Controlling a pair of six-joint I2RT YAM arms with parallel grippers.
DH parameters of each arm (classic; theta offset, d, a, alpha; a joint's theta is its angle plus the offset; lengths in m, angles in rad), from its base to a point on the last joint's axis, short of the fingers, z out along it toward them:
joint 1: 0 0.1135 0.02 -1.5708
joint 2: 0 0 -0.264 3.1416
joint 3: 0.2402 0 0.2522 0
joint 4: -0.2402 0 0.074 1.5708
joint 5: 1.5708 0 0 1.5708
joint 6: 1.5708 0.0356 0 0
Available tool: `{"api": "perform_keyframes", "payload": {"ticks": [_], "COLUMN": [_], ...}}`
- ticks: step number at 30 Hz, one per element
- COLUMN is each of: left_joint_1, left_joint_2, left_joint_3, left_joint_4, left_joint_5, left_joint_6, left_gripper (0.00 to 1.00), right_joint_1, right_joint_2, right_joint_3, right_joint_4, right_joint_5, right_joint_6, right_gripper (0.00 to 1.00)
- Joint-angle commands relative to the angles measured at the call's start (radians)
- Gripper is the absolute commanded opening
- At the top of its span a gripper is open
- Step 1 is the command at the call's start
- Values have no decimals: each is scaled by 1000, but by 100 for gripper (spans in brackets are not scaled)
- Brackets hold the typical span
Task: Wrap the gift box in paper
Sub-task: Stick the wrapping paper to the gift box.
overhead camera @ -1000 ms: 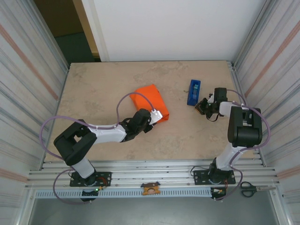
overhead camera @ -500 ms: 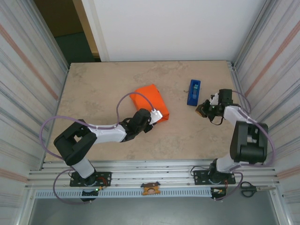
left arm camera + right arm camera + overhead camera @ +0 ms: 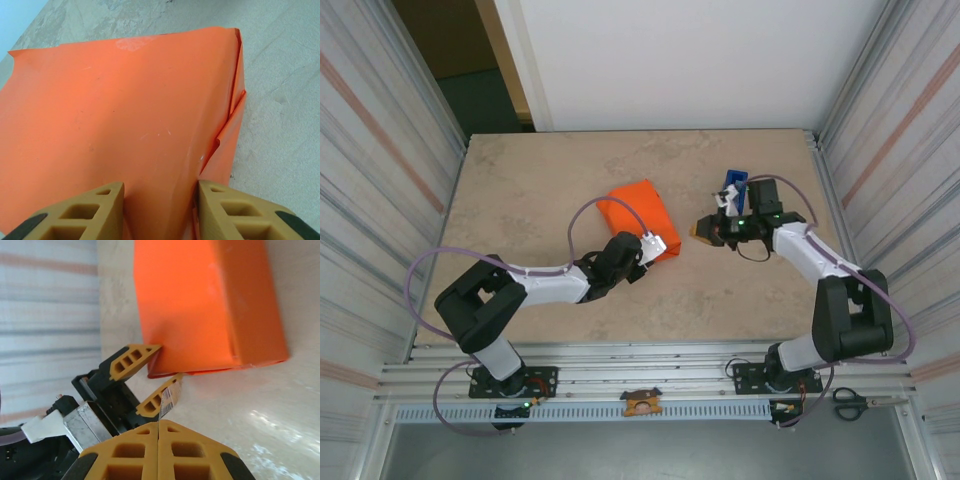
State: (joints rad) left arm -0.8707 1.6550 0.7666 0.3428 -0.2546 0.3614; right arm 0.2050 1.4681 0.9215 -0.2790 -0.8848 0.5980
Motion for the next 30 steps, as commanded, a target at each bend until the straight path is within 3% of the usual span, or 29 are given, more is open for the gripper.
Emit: {"api": "perform_keyframes", "payload": {"ticks": [1, 9, 30], "left_joint_1": [6, 6, 6], "left_joint_2": [69, 69, 57], "left_joint_3": [-46, -52, -67], "left_joint_4": [-136, -136, -128], "left_joint_5": [28, 25, 20], "left_joint_6": [-49, -49, -58], "left_gripper": [39, 39, 39], "right_joint_1": [52, 125, 168], "right_joint_2": [54, 122, 256], "right_joint_3": [15, -3, -56], "right_joint_4": [74, 136, 265], "right_joint_5": [-26, -66, -113], "right_joint_6": [45, 51, 71], "right_gripper": [0, 0, 0]}}
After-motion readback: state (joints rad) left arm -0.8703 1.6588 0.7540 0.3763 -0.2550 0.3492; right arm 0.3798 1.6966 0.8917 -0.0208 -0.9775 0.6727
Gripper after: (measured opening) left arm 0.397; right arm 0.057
